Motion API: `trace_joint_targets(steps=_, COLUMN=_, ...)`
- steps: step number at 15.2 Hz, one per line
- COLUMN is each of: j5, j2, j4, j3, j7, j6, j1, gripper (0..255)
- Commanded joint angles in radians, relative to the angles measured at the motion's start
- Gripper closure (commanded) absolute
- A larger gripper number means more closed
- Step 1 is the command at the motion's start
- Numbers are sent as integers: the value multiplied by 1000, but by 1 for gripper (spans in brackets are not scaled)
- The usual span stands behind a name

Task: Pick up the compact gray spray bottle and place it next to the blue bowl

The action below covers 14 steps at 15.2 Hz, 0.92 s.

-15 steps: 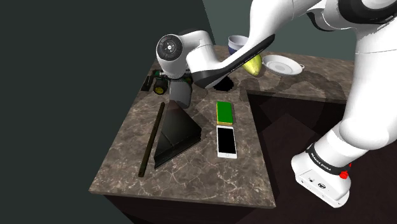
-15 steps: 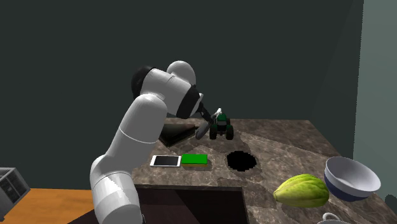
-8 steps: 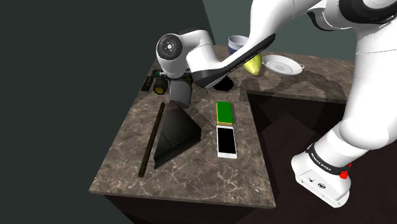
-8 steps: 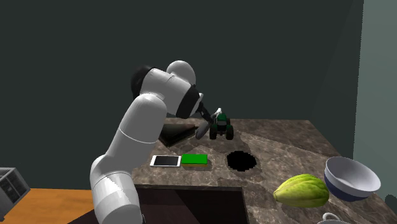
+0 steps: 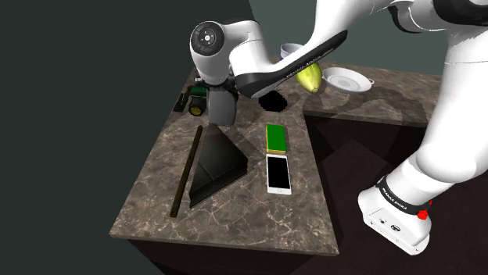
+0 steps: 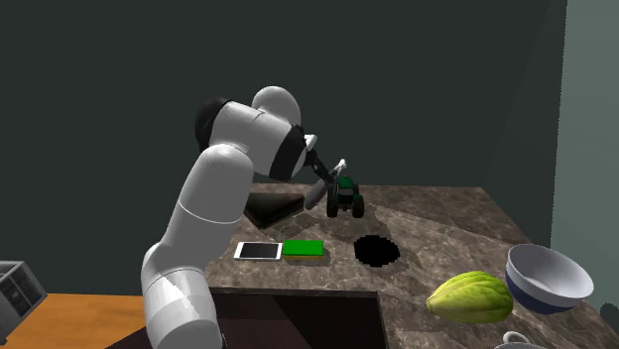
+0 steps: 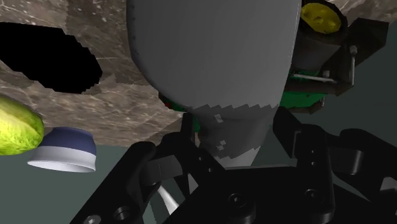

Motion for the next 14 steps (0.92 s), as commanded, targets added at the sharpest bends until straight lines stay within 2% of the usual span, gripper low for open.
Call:
trace_joint_targets(steps=1, j5=17, j2=-16, j4=4, j3=9, j7=-18, j6=-5, j1=-7, gripper=255)
trace_joint_targets(steps=14, j5=120, j2=-101, j4=56, j3=60, j7=-136, j6=-55, j1=-43, gripper=255)
